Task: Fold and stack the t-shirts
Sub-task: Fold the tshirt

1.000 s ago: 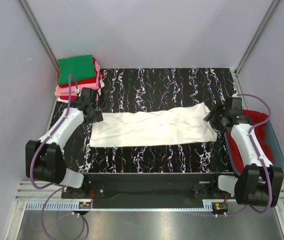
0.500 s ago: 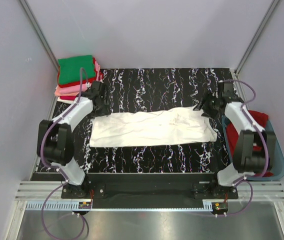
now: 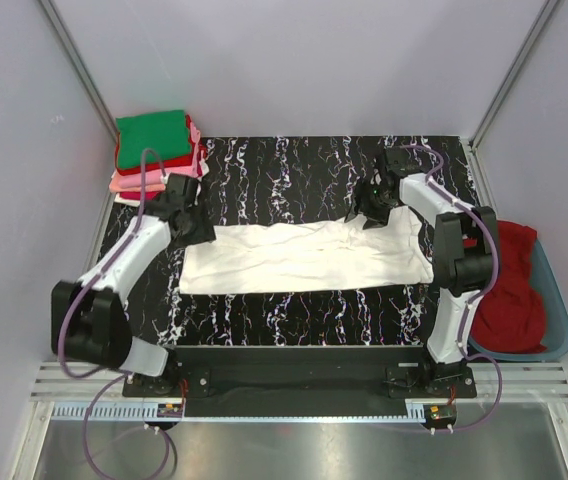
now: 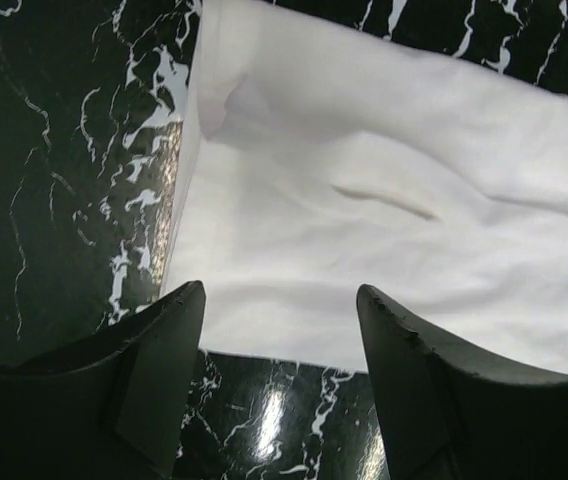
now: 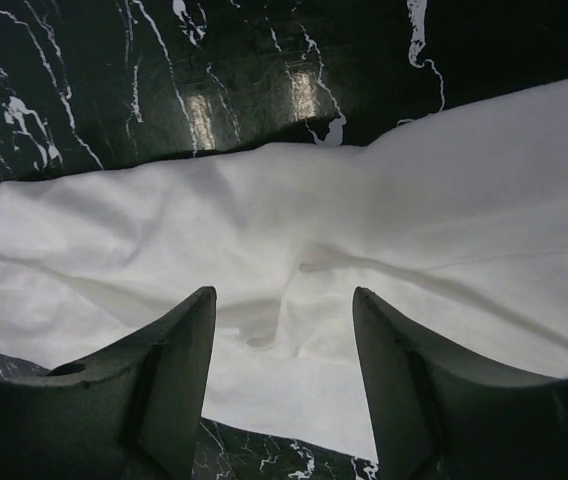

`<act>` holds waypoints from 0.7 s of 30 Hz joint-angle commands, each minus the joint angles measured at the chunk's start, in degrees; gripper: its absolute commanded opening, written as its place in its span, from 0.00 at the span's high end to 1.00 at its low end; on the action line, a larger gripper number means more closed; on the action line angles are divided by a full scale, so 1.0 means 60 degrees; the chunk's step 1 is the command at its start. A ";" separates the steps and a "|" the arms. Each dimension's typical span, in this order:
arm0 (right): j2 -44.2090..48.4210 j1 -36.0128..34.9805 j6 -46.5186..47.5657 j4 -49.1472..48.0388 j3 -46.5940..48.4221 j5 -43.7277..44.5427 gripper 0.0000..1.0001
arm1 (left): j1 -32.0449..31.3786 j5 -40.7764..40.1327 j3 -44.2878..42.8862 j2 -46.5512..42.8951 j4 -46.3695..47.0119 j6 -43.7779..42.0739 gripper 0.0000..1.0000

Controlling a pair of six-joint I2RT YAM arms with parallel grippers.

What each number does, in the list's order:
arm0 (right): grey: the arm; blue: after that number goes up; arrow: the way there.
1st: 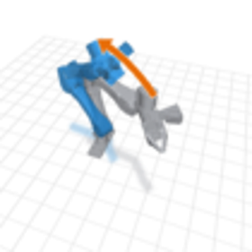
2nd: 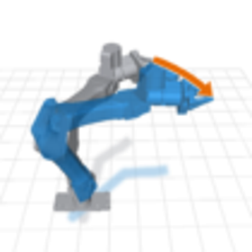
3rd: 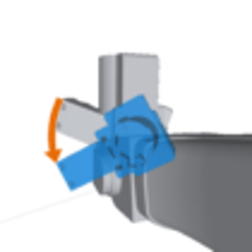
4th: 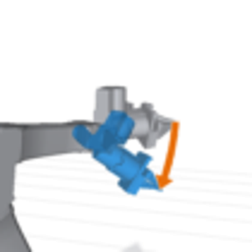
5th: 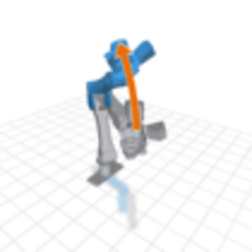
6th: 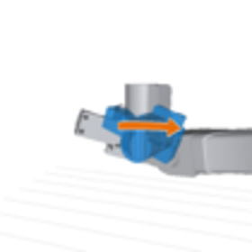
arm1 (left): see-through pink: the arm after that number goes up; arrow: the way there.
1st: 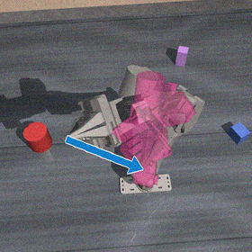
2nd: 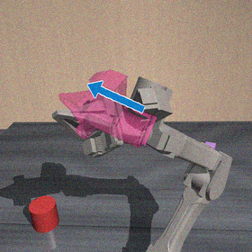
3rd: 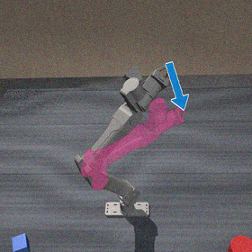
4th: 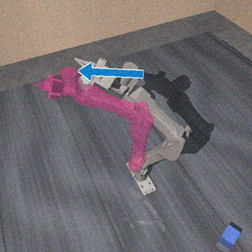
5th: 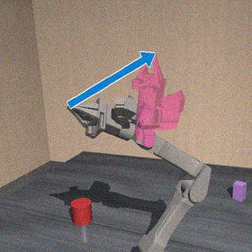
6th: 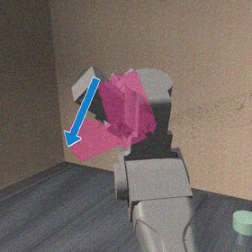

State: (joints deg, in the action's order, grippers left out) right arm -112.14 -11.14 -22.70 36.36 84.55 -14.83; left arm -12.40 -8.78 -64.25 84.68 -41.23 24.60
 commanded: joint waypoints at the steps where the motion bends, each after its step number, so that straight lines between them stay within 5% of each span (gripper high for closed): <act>1: -0.0440 -0.0048 0.0150 0.0575 0.0614 0.0465 0.37 | 0.0002 0.0217 0.0658 -0.1760 -0.0378 -0.0291 0.32; 10: -0.0924 -0.0282 0.0062 0.0781 0.0776 0.0889 0.51 | 0.0002 0.0261 0.1890 -0.4108 -0.0760 -0.0496 0.30; 13: -0.0998 -0.0370 0.0033 0.0781 0.0834 0.0948 0.60 | 0.0002 0.0364 0.2021 -0.4372 -0.0526 -0.0570 0.29; 18: -0.0852 -0.0400 0.0019 0.0971 0.0820 0.1197 0.98 | 0.0002 0.0306 0.2007 -0.4285 -0.0525 -0.0570 0.30; 21: -0.0530 -0.0429 -0.0011 0.1219 0.0703 0.1299 1.00 | 0.0002 0.0320 0.2036 -0.4358 -0.0452 -0.0584 0.29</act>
State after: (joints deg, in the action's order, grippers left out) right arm -117.51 -13.13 -22.83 41.36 87.57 -9.10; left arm -12.40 -7.66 -52.27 59.53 -46.57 22.24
